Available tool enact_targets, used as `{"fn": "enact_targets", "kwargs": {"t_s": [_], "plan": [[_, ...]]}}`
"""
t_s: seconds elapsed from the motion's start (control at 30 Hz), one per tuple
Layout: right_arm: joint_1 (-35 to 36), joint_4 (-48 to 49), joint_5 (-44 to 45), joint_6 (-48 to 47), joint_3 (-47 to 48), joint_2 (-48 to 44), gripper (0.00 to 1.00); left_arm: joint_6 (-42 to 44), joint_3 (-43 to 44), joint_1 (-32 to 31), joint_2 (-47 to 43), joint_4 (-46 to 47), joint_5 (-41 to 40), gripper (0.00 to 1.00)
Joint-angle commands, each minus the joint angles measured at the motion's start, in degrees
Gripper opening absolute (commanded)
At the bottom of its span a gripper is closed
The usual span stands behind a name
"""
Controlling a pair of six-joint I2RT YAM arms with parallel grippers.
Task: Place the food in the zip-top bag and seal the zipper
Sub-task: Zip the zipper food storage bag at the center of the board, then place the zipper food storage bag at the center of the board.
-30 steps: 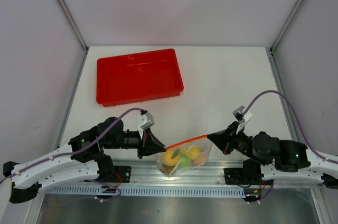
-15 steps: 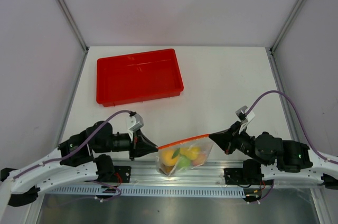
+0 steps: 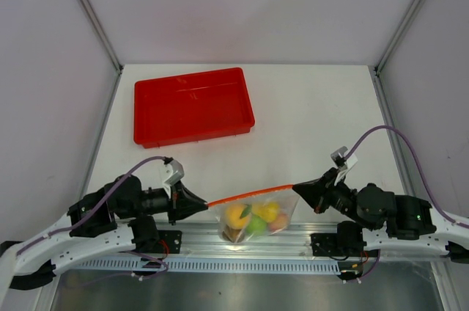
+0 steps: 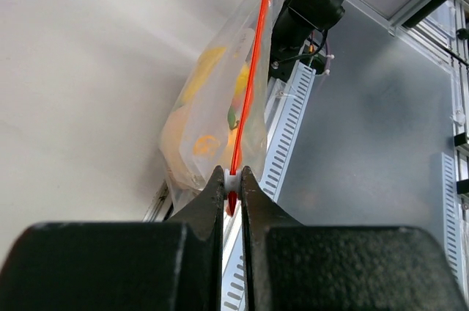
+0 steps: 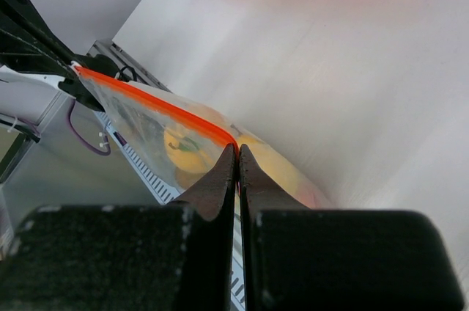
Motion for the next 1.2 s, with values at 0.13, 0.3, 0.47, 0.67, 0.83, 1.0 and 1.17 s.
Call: {"fn": "enact_targets", "kwargs": {"t_s": [0.13, 0.3, 0.47, 0.67, 0.83, 1.0, 1.17], "plan": [[-0.2, -1.2, 4.5, -0.3, 1.7, -1.2, 0.00, -1.9, 1.6, 0.1, -3.9, -3.2, -5.5, 0.01], [-0.2, 0.1, 4.1, -0.2, 0.7, -0.8, 0.00, -2.7, 0.8, 0.1, -6.1, -2.8, -7.8, 0.01], [-0.2, 1.7, 3.6, -0.6, 0.1, 1.1, 0.00, -3.1, 0.5, 0.1, -4.7, -1.7, -8.6, 0.18], [-0.2, 0.4, 4.6, 0.0, 1.1, 5.7, 0.00, -5.5, -0.2, 0.1, -3.8, -0.4, -14.4, 0.48], [-0.8, 0.5, 5.6, -0.7, 3.1, 10.6, 0.00, -7.5, -0.1, 0.1, -3.5, -0.2, -19.1, 1.00], [-10.1, -2.0, 4.7, -2.2, 8.7, 17.1, 0.00, -7.3, 0.3, 0.1, -3.8, 1.5, -21.4, 1.00], [-32.1, -1.1, -15.4, -6.5, 12.0, 23.6, 0.00, -7.3, 0.7, 0.1, -3.0, 2.9, -21.2, 1.00]]}}
